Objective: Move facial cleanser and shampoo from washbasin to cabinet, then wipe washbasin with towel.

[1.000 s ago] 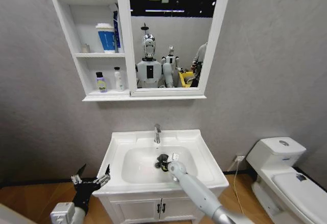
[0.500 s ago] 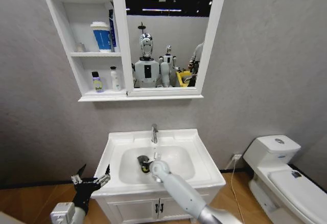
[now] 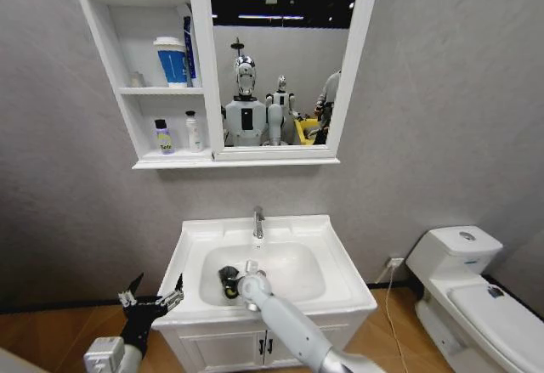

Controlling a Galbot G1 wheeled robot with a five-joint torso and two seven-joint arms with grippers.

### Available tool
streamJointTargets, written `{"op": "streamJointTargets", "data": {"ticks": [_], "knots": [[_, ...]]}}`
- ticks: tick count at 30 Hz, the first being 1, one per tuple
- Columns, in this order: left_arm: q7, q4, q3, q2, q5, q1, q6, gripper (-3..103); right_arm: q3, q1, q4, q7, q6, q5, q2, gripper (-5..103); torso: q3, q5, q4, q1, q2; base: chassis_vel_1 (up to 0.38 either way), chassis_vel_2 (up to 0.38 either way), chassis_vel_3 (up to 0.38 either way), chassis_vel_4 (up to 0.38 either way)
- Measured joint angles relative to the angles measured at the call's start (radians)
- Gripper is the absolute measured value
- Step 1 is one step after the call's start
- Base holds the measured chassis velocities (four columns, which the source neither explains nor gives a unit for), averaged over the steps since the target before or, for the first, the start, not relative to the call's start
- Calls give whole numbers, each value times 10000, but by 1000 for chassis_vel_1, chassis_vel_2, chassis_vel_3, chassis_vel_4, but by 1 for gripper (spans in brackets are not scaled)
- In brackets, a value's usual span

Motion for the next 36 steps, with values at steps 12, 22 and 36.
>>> {"op": "streamJointTargets", "data": {"ticks": [12, 22, 36], "knots": [[0, 0, -1, 0, 0, 0, 0, 100, 1095, -508, 836, 226, -216, 289, -1630, 6, 2, -3, 4, -1, 1, 0, 0, 0, 0], [0, 0, 0, 0, 0, 0, 0, 100, 1962, -1044, 2630, 594, -348, 158, -4104, 6, 1, 9, 12, -2, 0, 0, 0, 0, 0], [-1, 0, 0, 0, 0, 0, 0, 100, 2428, -1134, 4043, -20, 622, -2945, -4939, 6, 3, -4, -1, 1, -1, -11, -14, -3, -5]]}}
